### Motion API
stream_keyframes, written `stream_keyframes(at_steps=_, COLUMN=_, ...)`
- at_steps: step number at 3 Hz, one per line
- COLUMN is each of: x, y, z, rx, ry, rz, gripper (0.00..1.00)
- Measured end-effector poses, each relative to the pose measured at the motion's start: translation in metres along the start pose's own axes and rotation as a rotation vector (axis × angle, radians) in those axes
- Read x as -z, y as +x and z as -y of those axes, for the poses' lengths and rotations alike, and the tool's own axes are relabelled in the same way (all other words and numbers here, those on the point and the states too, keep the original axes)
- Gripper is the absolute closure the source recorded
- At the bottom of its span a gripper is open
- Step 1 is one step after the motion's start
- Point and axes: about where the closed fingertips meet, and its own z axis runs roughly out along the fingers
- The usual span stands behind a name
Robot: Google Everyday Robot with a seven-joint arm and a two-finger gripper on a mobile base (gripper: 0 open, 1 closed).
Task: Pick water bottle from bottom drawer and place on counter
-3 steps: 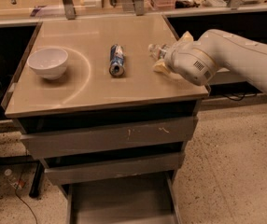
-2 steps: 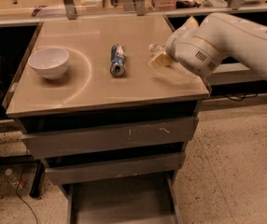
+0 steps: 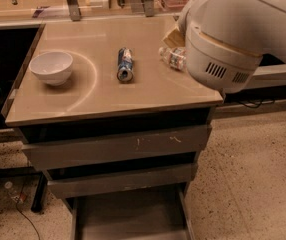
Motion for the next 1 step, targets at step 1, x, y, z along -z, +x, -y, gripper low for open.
stream_keyframes(at_steps=1, x=0.0708, y=-0.0278, z=0.0369, rx=0.016, ry=0.206, rz=0.026, gripper=0.00)
